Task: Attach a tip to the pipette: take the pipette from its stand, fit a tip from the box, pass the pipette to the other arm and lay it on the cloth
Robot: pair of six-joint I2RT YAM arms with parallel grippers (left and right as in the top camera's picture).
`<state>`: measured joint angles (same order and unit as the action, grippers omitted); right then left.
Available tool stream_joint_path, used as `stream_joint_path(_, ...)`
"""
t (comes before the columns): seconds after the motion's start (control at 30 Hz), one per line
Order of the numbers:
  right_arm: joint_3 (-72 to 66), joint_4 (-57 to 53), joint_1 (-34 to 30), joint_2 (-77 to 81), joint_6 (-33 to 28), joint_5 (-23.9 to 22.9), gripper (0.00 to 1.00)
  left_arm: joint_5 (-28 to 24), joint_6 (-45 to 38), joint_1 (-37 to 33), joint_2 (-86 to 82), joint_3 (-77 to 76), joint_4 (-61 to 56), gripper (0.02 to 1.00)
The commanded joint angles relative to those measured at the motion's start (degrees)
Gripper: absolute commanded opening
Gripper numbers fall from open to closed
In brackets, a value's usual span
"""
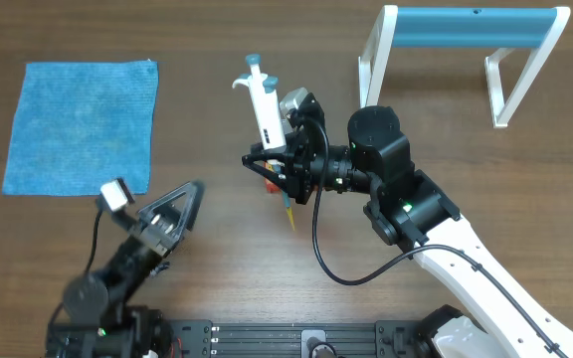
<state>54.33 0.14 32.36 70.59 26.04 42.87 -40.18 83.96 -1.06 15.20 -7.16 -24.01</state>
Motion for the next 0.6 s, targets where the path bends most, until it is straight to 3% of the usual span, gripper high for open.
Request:
stream_joint_path(0.03, 0.74, 0.37, 0.04, -0.17, 1.4, 1.81, 0.082, -17.62, -14.97, -0.04, 22.69, -19.65, -1.38, 0.961)
stream_joint_path(0.1, 0.74, 0.39, 0.04, -0.17, 1.4, 2.14, 0.082, -27.28, -17.25, -0.04, 34.8, -27.89, -3.19, 0.961)
stream_joint_path(0.17, 0.74, 1.05, 0.04, -0.17, 2.51, 4.79, 0.082, -34.97, -16.5, 1.9, 48.94, -37.81, -13.35, 0.961)
stream_joint_path(0.37, 0.74, 1.27, 0.09, -0.17, 3.15, 6.84, 0.082, -35.5, -16.55, 9.38, 59.49, -47.8, -20.04, 0.961)
stream_joint_path(0.6, 0.74, 1.27, 0.02, -0.17, 3.08, 6.93, 0.084, -35.69, -17.0, 9.81, 60.57, -47.91, -19.93, 0.952)
